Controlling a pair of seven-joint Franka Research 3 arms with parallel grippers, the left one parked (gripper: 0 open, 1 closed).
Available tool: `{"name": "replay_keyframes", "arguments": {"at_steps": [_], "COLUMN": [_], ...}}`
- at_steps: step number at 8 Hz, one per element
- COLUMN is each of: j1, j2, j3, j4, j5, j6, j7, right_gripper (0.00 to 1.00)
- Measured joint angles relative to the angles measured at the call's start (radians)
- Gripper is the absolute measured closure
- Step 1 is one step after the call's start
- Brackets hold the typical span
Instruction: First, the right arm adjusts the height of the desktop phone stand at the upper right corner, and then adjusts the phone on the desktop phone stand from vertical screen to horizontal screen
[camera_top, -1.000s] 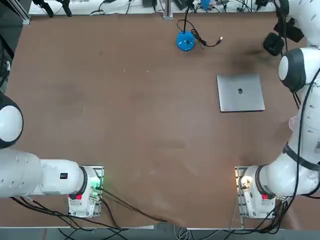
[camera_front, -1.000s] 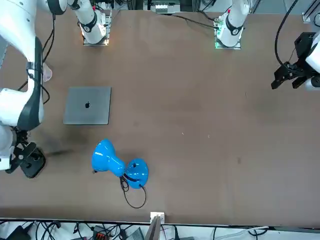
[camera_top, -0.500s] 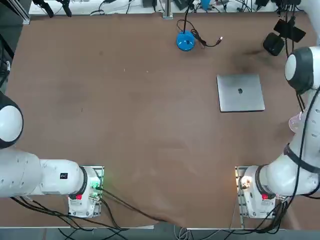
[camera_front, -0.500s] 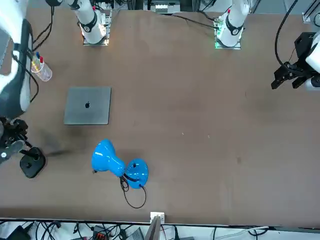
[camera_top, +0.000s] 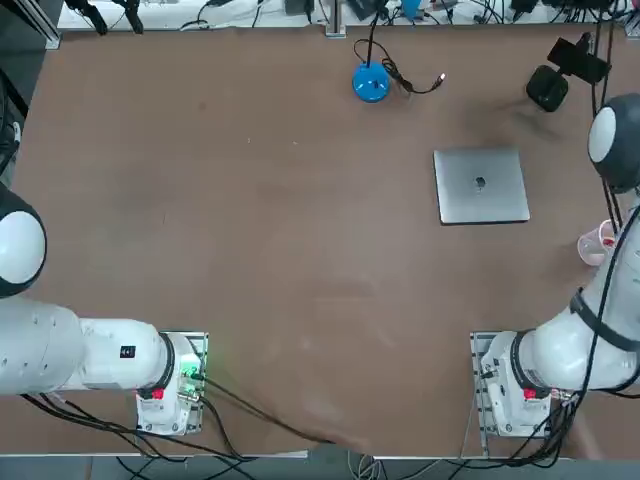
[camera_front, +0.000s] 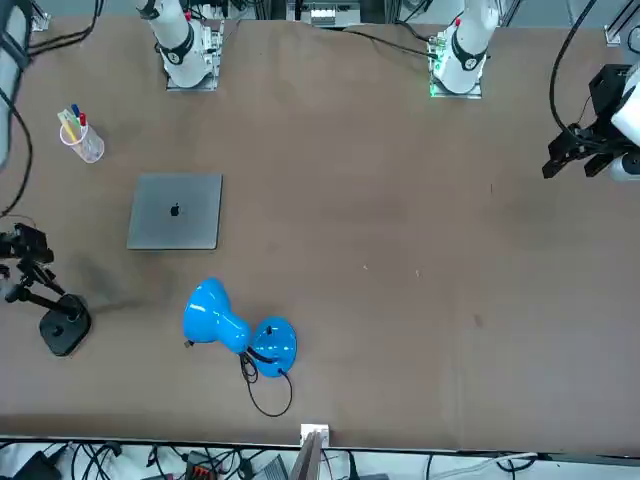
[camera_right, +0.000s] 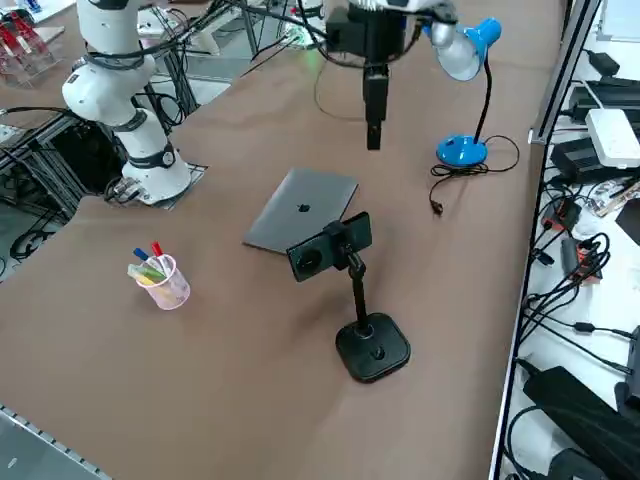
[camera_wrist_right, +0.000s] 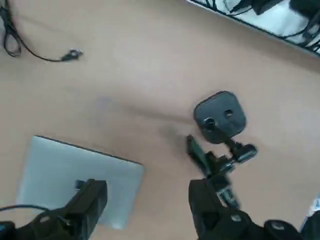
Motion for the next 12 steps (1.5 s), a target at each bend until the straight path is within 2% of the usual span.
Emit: {"name": "replay_keyframes", "arguments": {"at_steps": [2,4,8,12], "j1": [0.011,0.039,0.1,0.104], "j2": [-0.046,-0.127,-0.335,-0.55], "j3": [0.007,0.008,0.016,0.072], "j4": [-0.019,-0.098,-0.345,-0.577], "j5": [0.006,0.006,-0.017,-0.045], "j6": [-0.016,-0.011,0.015,0.052], "j7": [0.052,0.112,0.188,0.355], "right_gripper": [0.0,0.0,0.0,0.0]}}
